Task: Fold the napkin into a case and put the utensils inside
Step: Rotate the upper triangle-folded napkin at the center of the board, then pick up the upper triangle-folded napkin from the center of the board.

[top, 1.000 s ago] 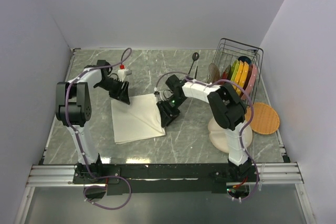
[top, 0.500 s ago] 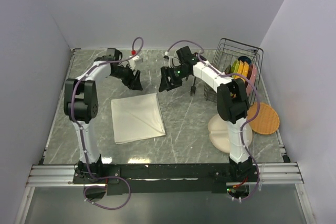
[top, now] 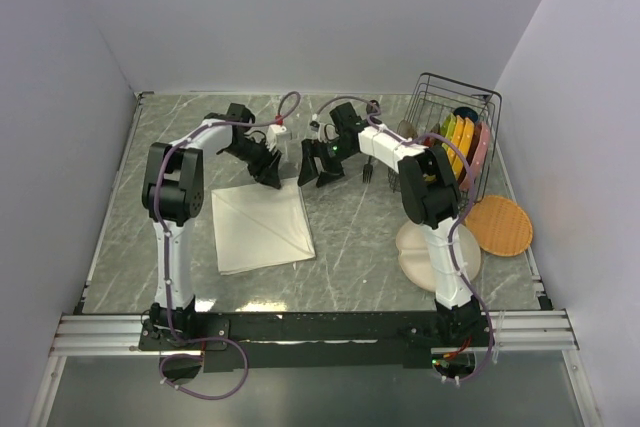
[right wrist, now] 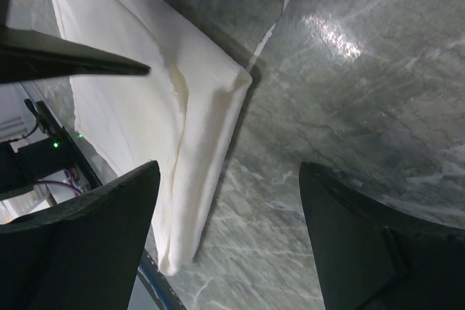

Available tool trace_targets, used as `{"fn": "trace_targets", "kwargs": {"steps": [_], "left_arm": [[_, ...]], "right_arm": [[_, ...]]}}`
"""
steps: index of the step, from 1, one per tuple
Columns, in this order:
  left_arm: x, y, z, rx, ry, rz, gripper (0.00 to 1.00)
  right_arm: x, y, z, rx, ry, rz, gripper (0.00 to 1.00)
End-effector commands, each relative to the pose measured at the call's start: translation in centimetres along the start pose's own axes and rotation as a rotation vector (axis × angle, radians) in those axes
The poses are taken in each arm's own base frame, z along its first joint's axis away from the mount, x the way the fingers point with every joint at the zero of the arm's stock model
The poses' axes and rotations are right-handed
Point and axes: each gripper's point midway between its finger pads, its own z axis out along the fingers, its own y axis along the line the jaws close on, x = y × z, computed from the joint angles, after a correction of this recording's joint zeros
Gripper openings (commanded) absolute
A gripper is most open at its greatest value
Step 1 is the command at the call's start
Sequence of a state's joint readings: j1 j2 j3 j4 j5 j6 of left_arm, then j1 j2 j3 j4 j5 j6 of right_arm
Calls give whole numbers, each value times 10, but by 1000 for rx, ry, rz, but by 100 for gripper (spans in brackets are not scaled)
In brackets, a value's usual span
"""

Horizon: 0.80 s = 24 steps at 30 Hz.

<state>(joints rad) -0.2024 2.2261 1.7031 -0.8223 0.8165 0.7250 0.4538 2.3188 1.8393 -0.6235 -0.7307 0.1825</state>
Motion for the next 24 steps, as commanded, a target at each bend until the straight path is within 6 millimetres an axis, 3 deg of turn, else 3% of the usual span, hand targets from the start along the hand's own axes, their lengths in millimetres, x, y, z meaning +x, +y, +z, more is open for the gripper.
{"fn": "trace_targets", "kwargs": {"steps": [1,13,24], "left_arm": [[-6,-16,6,71,-24,87,46],[-21,-33,-1,79,-68,202,21],[-33,-48,-12,80,-123,270,16]], "right_arm": [[-6,6,7,-51,-18,-5,86],[-1,4,30,-79,-2,-35,88],[9,14,50,-151,43,-114,88]]}}
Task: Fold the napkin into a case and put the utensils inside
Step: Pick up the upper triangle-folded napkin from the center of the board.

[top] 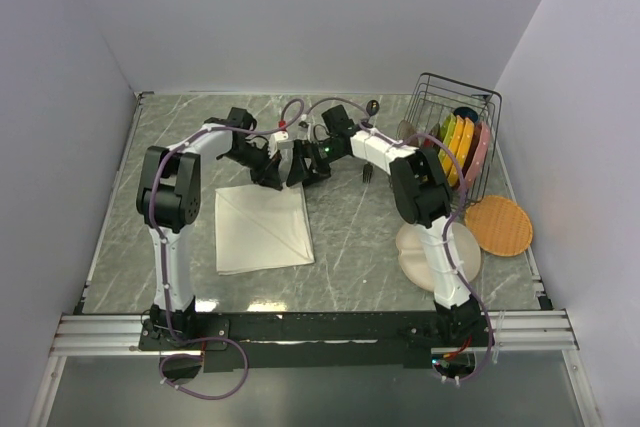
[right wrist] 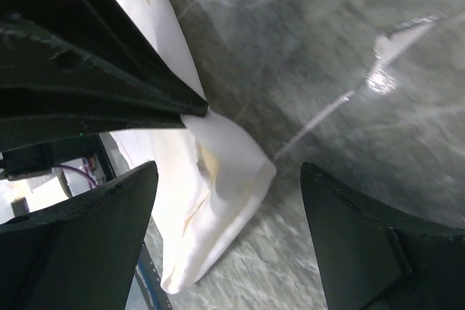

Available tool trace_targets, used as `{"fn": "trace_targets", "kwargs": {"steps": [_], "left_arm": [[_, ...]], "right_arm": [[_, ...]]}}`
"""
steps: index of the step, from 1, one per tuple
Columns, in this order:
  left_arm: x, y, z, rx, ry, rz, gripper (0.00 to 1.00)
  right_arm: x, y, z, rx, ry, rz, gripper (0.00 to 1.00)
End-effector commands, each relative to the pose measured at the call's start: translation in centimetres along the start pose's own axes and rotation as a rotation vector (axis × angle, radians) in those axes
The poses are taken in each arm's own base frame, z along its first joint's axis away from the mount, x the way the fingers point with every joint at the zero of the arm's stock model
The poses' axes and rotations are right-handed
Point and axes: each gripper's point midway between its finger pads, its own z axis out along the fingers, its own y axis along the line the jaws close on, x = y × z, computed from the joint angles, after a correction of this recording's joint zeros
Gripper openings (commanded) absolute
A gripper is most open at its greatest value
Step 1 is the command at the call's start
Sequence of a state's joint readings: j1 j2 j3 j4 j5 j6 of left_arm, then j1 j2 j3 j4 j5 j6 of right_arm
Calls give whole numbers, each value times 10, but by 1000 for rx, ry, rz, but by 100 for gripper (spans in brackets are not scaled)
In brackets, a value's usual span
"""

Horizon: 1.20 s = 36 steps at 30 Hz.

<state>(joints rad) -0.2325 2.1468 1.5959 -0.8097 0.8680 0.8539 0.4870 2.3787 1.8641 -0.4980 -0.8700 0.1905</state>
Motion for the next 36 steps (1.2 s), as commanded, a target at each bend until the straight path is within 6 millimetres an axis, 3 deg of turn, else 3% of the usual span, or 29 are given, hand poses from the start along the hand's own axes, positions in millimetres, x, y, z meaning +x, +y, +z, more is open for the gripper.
{"fn": "trace_targets", "kwargs": {"steps": [1,10,14,15,17,18,21,23,26,36], "left_arm": [[-37,-14,-14,9,-101,140,16],[-32,-17,-12,25,-84,151,16],[-34,-16,-13,22,-88,159,17],[-34,-17,-14,24,-85,157,18],[-34,-17,-15,24,-84,152,27],[-35,-17,-18,21,-86,149,41],[-33,-10,-41,1,-116,107,61],[-26,-2,-64,-17,-123,62,66],[-6,4,-80,-14,-82,36,70],[33,11,-90,22,-17,38,73]], "right_arm": [[17,-12,23,-9,55,-33,86],[19,12,19,-116,67,-68,68],[19,10,23,-108,68,-72,51],[17,10,22,-106,61,-76,41],[17,12,22,-105,57,-83,29],[15,14,22,-109,49,-96,19],[13,23,18,-108,39,-148,0],[11,30,14,-106,31,-199,0],[14,43,13,-105,31,-304,0],[12,70,-2,-94,-5,-518,0]]}}
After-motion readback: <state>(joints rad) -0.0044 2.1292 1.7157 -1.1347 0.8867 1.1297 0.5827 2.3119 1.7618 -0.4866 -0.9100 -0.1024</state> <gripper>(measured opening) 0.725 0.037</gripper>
